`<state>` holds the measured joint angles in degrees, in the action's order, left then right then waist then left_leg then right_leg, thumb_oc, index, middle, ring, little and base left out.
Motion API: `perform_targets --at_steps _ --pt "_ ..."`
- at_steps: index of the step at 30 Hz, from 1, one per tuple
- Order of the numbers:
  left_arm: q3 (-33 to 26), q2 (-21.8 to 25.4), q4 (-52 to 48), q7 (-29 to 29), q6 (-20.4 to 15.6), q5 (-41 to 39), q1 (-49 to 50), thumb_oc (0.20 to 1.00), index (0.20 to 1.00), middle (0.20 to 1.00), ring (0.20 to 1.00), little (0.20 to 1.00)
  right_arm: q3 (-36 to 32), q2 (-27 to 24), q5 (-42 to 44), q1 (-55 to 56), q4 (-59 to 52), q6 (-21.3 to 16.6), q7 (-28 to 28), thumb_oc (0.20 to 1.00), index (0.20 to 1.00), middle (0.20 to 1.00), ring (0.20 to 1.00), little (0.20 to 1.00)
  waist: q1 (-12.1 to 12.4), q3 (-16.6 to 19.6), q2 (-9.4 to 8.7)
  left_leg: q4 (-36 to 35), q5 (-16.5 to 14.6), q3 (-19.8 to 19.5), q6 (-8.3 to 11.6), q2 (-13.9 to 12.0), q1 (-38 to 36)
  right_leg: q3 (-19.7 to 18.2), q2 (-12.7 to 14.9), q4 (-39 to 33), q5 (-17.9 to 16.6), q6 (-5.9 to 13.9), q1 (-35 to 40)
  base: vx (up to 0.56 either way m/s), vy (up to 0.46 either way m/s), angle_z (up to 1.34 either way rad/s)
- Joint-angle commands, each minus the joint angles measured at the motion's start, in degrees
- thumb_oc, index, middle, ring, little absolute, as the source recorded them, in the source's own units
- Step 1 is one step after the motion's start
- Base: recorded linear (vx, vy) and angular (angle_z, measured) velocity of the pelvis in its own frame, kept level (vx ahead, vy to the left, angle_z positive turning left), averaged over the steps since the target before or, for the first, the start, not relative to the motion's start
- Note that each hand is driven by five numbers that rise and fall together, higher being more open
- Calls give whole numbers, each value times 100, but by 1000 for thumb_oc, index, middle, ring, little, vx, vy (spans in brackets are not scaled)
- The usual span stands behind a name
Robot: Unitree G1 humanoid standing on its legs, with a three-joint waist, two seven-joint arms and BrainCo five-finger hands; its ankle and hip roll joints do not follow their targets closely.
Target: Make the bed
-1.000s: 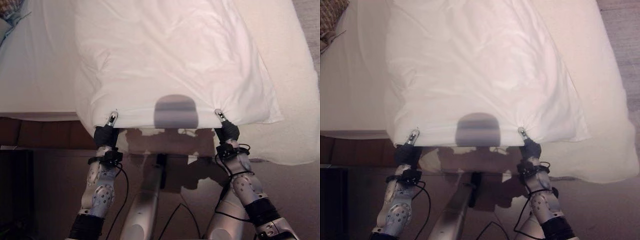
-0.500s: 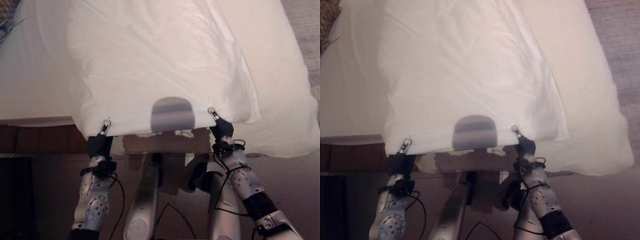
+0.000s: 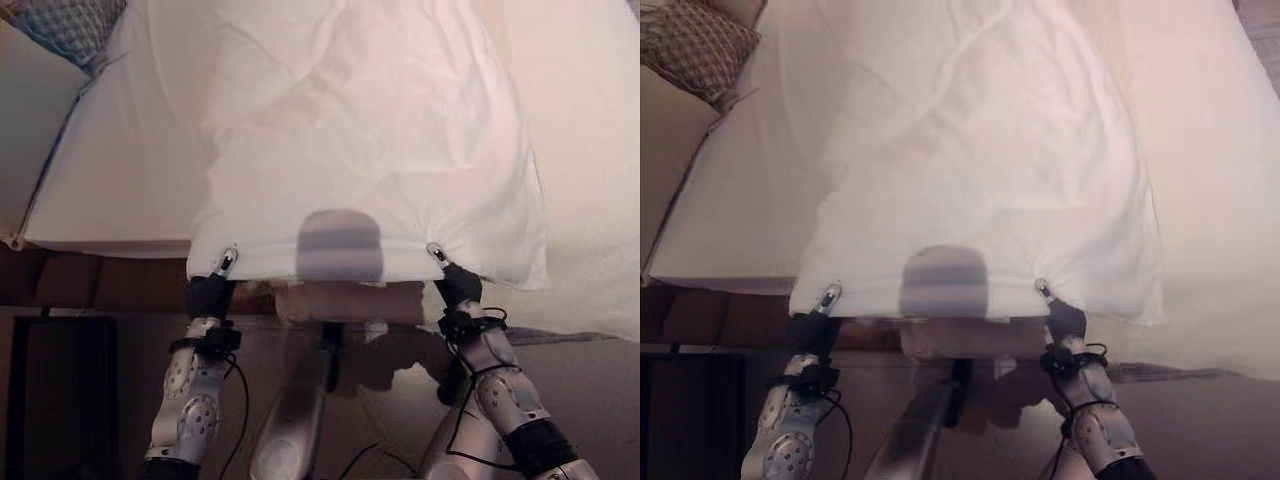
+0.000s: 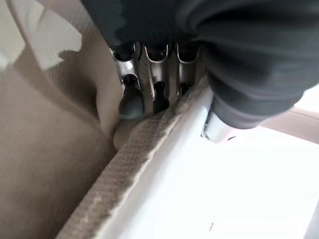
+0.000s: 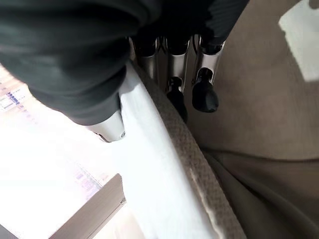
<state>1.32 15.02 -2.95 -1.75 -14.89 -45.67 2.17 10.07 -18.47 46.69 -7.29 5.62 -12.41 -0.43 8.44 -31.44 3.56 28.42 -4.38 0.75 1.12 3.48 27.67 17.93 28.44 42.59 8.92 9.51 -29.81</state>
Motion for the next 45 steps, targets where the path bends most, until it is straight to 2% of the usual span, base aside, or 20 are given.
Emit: perform_targets --at_steps 1,2,3,4,5,6,7,8,9,10,11,13,15,19,20,26,34,41,43,45 --pt "-1869 301 -439 358 -864 -176 621 200 200 200 200 200 -1221 -491 202 324 76 -469 4 200 200 200 200 200 55 168 -2 -317 -21 -180 49 163 -70 3 -864 -604 -182 -440 94 16 142 -60" --pt "-1867 300 -439 358 -864 -177 621 200 200 200 200 200 -1222 -492 203 325 76 -469 5 200 200 200 200 200 57 168 0 -320 -20 -179 50 161 -73 3 -866 -607 -183 -441 97 -11 -24 -54" --pt "-1789 183 -497 298 -843 -158 861 200 200 200 200 200 -1048 -638 258 413 207 -415 127 200 200 200 200 200 131 165 36 52 -55 -369 288 87 45 -242 -1110 -734 -172 -545 -37 -49 0 -63" --pt "-1808 188 -512 305 -863 -130 910 200 200 200 200 200 -892 -685 186 234 230 -417 106 200 200 200 200 200 302 165 64 398 -200 -785 355 105 154 -315 -1128 -748 -139 -572 -97 -104 60 -103" --pt "-1833 103 -482 389 -869 -125 858 200 200 200 200 200 -903 -773 237 91 253 -419 13 200 200 200 200 200 302 165 121 400 -263 -930 344 -229 78 -371 -983 -691 -115 -537 -153 -87 76 -107" --pt "-1831 99 -484 391 -868 -123 861 200 200 200 200 200 -903 -778 241 95 253 -419 15 200 200 200 200 200 293 165 127 390 -263 -938 347 -227 68 -363 -980 -689 -108 -536 -143 -85 180 -88" --pt "-1885 101 -432 415 -885 -157 873 200 200 200 200 200 -995 -814 312 150 249 -454 2 200 200 200 200 200 194 165 154 -22 13 -862 392 -689 -54 -356 -833 -679 -164 -460 -159 -51 217 19" --pt "-1891 130 -376 434 -904 -164 882 200 200 200 200 200 -1001 -840 288 158 283 -459 -1 200 200 200 200 200 189 165 145 -526 208 -899 450 -900 -333 -356 -718 -781 -248 -389 -83 -54 219 72" --pt "-1891 130 -375 434 -904 -164 884 200 200 200 200 200 -1001 -840 288 159 283 -459 -1 200 200 200 200 200 189 165 146 -534 212 -898 450 -901 -339 -355 -719 -786 -250 -389 -78 -95 310 79" --pt "-1863 131 -360 364 -862 -238 827 200 200 200 200 200 -983 -837 206 117 237 -342 -39 200 200 200 200 200 211 165 170 -1465 202 -1278 351 -639 -817 -507 -616 -1051 -540 -178 -28 -205 269 27" --pt "-1750 131 -403 600 -833 -8 710 200 200 200 200 200 -1093 -909 103 261 171 -337 -104 200 200 200 200 200 178 165 146 -1474 260 -1178 368 -511 -714 -441 -387 -1302 -785 -64 49 -245 299 3" --pt "-1288 -42 -506 536 -803 -330 550 200 200 200 200 200 -1087 -672 51 220 328 -396 -340 200 200 200 200 200 141 165 64 -1448 274 -1346 290 -272 -615 -374 -184 -1486 -709 -49 311 -142 166 40" --pt "-885 293 -702 396 -642 428 647 200 200 200 200 200 -1179 -446 -21 504 297 -479 -332 200 200 200 200 200 114 165 -19 -1231 322 -1310 266 -54 -402 -205 -57 -1391 -627 -40 459 -64 165 80" --pt "-920 374 -815 405 -633 487 662 200 200 200 200 200 -893 -395 -110 362 285 -408 -271 200 200 200 200 200 226 165 -162 -791 86 -1084 220 -82 -157 -63 77 -1508 -874 -26 378 -65 12 32" --pt "-1010 478 -904 477 -625 816 766 200 200 200 200 200 -777 -487 -215 260 249 -387 -211 200 200 200 200 200 256 165 -183 -645 -79 -980 189 -147 -174 -75 95 -1608 -1001 5 364 -26 3 -41" --pt "-1162 567 -975 516 -607 1199 993 200 200 200 200 200 -796 -529 -258 484 159 -291 -32 200 200 200 200 200 170 165 -168 -486 -192 -814 168 -158 -98 -83 184 -1665 -1061 43 420 -3 8 -11" --pt "-1145 545 -820 558 -605 1148 1083 200 200 200 200 200 -638 -569 -418 717 175 -199 93 200 200 200 200 200 76 165 -183 -458 -209 -727 206 -266 -69 -70 189 -1834 -1158 88 465 -7 -7 -4" --pt "-580 735 342 310 -417 1083 1197 200 200 200 200 200 -414 -785 -765 624 957 -72 43 200 200 200 200 200 7 165 -217 -377 -173 -684 275 -372 235 -160 79 -1831 -1189 64 110 -38 -46 -4" --pt "-365 823 1046 298 -310 1367 1137 200 200 200 200 200 -325 -900 -964 533 1516 -6 38 200 200 200 200 200 -31 165 -216 -317 -145 -676 299 -402 444 -236 29 -1811 -1211 63 -118 -40 -43 -9" --pt "-326 836 1267 344 -296 1454 1077 200 200 200 200 200 -298 -922 -1032 467 1757 12 19 200 200 200 200 200 -40 165 -216 -300 -140 -671 302 -408 518 -261 14 -1790 -1206 57 -214 -33 -30 -10"
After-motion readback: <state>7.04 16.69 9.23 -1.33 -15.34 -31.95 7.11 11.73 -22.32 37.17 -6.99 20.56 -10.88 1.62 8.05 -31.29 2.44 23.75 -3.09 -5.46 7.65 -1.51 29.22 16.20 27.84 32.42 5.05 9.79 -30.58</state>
